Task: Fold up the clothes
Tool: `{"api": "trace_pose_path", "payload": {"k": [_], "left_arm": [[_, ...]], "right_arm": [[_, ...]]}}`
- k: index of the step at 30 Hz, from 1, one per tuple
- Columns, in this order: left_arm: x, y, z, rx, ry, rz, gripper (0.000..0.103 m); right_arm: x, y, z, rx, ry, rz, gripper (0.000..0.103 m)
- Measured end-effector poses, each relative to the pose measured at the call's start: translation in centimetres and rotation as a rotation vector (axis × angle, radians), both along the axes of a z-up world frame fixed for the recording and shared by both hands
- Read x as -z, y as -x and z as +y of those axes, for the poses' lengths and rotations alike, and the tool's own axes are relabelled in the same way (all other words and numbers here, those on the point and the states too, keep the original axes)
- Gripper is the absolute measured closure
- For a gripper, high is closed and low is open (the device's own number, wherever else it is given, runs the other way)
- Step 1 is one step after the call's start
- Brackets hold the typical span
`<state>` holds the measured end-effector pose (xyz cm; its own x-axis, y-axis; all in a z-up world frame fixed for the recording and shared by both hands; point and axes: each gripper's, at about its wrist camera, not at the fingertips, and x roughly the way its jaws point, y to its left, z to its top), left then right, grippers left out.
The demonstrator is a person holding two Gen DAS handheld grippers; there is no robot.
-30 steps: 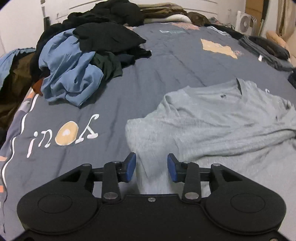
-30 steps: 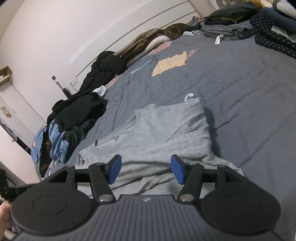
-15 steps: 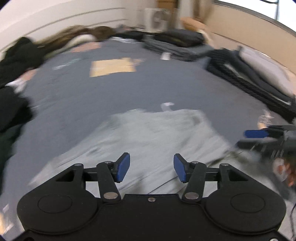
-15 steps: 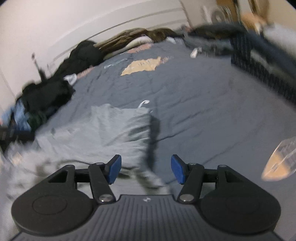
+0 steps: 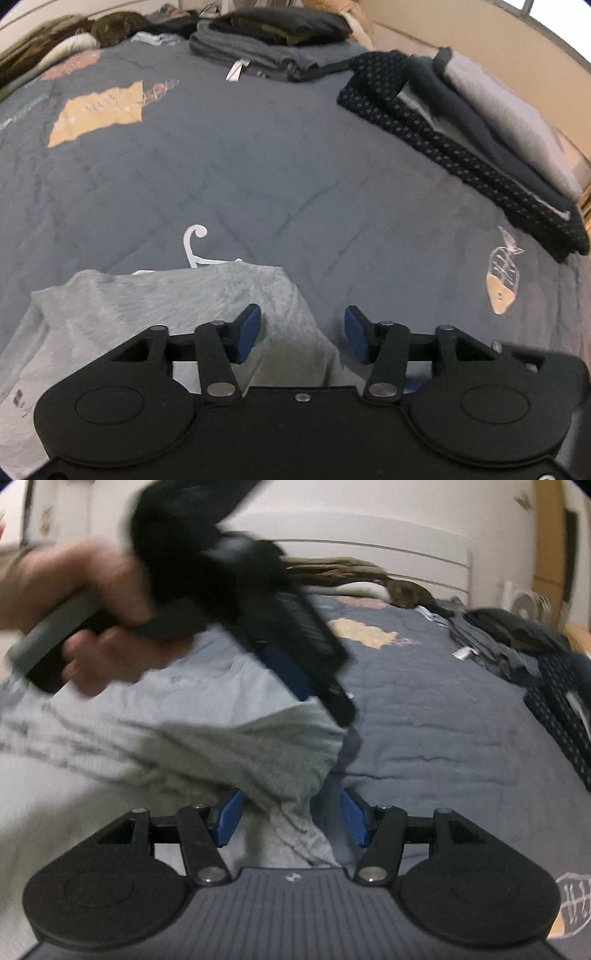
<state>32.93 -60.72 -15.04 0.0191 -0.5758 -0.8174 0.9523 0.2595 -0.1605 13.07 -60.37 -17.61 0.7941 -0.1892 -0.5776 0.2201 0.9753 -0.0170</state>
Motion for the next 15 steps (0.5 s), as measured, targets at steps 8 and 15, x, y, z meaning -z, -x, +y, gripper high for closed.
{"api": "trace_pose_path", "payload": {"k": [8,15], "left_arm": [[0.9,-2.3,-0.5,-0.074,0.021,0.052,0.100],[0.0,-5.3,-0.1,-0.263,0.116,0.014,0.100]], "right_arm": [[1.1,-0.3,0.3,-0.035,0.030,0.046,0.099],[0.5,0.4,0.1,-0.055,0.052,0.045,0.101]]}}
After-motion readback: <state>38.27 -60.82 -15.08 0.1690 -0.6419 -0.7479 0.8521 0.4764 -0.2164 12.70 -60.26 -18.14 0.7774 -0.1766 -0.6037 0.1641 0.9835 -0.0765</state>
